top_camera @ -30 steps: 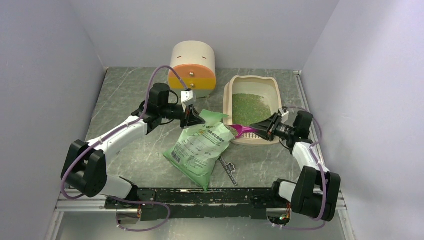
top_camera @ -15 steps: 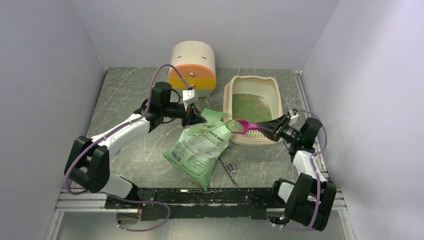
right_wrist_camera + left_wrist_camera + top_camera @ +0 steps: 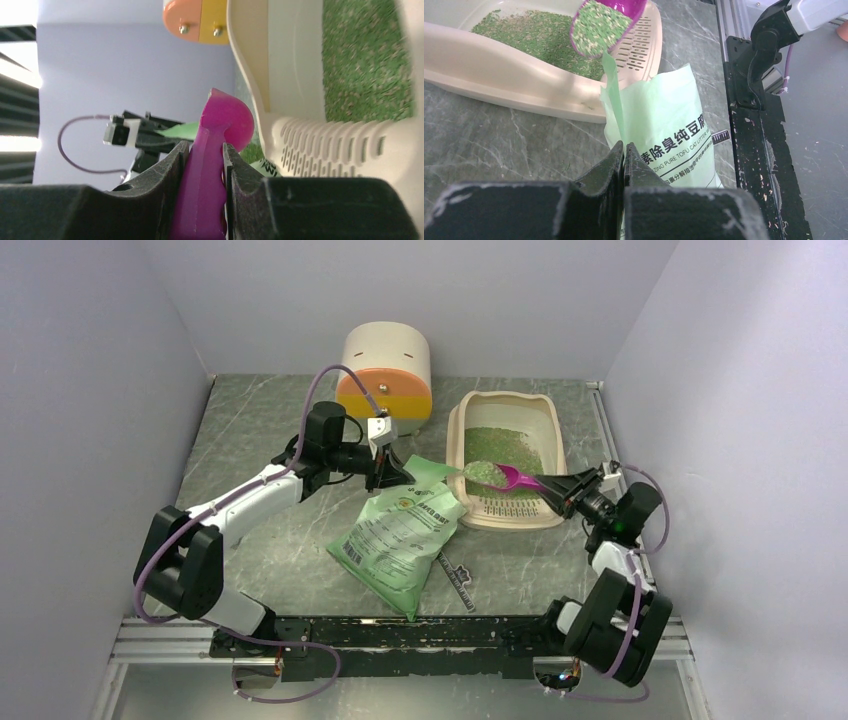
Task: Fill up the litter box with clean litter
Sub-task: Pour the cat litter into the litter box.
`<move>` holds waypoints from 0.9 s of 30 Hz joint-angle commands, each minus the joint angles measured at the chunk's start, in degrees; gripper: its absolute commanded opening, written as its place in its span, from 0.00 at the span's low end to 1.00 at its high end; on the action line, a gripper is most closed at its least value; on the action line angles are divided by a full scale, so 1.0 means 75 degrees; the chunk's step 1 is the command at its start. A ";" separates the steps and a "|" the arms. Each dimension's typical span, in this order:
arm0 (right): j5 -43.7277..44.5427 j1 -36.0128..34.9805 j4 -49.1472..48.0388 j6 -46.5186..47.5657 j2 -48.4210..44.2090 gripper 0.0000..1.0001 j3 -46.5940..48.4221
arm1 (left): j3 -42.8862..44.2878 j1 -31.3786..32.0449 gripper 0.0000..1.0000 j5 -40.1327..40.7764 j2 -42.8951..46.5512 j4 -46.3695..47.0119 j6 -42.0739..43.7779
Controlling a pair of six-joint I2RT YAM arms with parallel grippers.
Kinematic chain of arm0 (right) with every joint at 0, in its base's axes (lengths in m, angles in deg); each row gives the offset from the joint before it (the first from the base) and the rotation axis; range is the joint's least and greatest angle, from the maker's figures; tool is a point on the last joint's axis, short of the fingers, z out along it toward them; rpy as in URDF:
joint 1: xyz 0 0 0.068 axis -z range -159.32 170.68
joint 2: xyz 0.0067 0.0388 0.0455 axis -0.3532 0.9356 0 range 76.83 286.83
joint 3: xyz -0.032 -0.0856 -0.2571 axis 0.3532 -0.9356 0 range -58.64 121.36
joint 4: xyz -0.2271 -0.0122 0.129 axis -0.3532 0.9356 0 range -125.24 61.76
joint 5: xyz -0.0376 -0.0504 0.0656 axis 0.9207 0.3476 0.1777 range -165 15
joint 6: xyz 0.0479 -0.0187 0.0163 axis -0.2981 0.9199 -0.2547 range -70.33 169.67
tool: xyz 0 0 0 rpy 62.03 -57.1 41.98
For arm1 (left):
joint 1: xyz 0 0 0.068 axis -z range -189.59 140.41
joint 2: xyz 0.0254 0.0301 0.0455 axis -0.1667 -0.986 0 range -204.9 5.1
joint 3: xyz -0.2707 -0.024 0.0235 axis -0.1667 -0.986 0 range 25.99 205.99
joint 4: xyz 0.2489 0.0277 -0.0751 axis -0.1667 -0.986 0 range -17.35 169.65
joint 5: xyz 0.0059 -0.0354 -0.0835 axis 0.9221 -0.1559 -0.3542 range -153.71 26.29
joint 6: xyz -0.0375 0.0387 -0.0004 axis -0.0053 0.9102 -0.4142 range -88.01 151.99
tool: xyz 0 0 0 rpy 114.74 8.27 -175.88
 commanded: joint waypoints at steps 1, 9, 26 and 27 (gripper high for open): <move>0.0417 0.0420 -0.1072 -0.0538 0.0592 0.00 0.0297 | 0.0332 -0.0004 0.05 -0.0325 -0.0008 0.0350 0.0042; 0.1742 0.0392 0.0470 0.1095 0.1660 0.00 0.2159 | 0.0205 -0.0003 0.05 -0.0361 -0.0104 0.0508 -0.0056; 0.5856 -0.0971 0.4564 0.4501 0.1086 0.00 0.4432 | 0.0134 0.0004 0.34 0.0189 0.0234 -0.0011 -0.0081; 0.5991 -0.0976 0.4725 0.4572 0.0875 0.00 0.4374 | 0.0141 0.0007 0.35 0.0215 0.0262 -0.0051 -0.0049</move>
